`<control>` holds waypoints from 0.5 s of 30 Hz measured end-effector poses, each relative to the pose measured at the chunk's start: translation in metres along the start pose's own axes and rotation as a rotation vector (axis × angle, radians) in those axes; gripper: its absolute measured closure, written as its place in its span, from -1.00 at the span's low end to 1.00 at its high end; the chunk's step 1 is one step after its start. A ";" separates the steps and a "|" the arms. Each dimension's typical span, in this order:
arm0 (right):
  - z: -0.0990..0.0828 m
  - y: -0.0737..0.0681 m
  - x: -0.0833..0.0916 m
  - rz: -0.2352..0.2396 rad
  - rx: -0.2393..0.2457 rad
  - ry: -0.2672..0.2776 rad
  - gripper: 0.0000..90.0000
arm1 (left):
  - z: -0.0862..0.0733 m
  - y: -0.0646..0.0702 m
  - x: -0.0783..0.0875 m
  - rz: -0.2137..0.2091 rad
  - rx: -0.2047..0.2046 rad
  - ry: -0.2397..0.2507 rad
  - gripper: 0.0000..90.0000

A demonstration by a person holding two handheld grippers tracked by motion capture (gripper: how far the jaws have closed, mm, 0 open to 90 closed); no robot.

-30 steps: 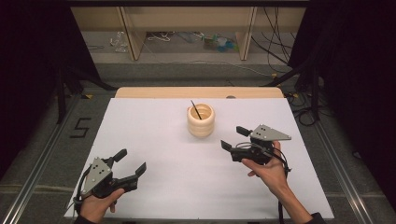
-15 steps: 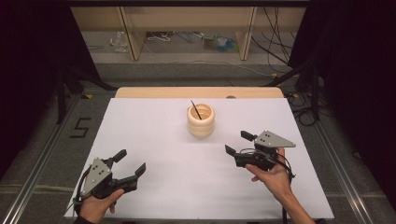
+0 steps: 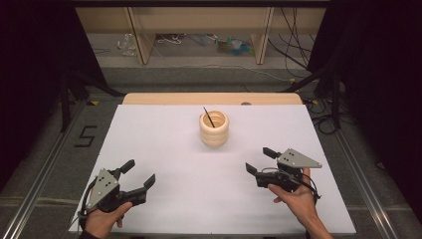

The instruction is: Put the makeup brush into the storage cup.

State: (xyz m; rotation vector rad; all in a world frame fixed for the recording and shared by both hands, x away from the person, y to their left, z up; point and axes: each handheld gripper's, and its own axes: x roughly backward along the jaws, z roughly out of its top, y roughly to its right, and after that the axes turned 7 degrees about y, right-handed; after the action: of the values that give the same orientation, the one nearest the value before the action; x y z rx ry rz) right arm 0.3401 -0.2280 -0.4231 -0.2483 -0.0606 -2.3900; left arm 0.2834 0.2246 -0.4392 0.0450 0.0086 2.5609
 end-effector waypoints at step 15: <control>-0.007 -0.002 0.023 -0.003 -0.004 0.002 -0.58 | 0.000 0.000 0.000 0.002 0.000 0.000 -0.61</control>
State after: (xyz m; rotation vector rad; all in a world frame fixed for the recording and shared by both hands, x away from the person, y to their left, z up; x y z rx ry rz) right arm 0.3214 -0.2426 -0.4254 -0.2476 -0.0546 -2.3934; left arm 0.2837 0.2244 -0.4392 0.0452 0.0082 2.5625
